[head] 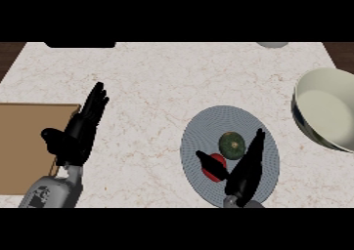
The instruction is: Pick the squash from the placemat and place it in the bowl
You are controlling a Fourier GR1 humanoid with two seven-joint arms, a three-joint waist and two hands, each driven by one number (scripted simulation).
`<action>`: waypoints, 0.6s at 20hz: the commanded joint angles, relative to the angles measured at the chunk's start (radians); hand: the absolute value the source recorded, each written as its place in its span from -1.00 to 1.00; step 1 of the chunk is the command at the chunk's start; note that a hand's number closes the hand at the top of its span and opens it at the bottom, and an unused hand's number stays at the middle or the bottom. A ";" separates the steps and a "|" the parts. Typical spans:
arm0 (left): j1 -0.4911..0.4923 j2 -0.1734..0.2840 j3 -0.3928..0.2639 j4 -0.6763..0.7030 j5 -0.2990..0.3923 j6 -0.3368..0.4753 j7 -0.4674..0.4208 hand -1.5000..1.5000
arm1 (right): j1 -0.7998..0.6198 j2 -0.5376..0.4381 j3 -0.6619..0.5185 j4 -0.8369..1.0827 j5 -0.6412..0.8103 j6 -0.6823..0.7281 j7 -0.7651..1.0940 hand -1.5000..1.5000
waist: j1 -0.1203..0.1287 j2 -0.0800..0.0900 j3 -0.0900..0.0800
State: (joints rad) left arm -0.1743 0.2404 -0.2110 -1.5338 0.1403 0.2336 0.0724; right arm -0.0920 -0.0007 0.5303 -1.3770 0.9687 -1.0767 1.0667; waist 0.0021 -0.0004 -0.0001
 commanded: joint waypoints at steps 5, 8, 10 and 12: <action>0.032 -0.049 0.028 0.002 -0.043 -0.020 -0.033 0.00 | -0.084 0.000 0.011 0.161 -0.084 -0.048 0.034 -1.00 | 0.003 0.001 0.000; -0.022 -0.075 0.039 0.027 -0.061 -0.036 0.010 0.00 | -0.043 0.001 -0.025 0.157 -0.203 -0.039 -0.145 -1.00 | -0.001 0.001 0.000; -0.037 -0.054 0.056 0.091 -0.052 -0.046 -0.040 0.00 | -0.120 -0.006 0.000 0.192 -0.168 0.082 -0.130 1.00 | 0.000 0.003 0.000; 0.014 -0.064 0.019 -0.003 -0.076 -0.022 -0.005 0.00 | -0.078 -0.030 0.042 0.210 -0.189 0.086 -0.173 1.00 | 0.005 0.001 0.001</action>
State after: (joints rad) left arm -0.1674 0.1807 -0.1872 -1.5097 0.0810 0.2050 0.0545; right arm -0.1721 -0.0161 0.5258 -1.2161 0.7992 -1.0708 0.9433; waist 0.0036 -0.0036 -0.0030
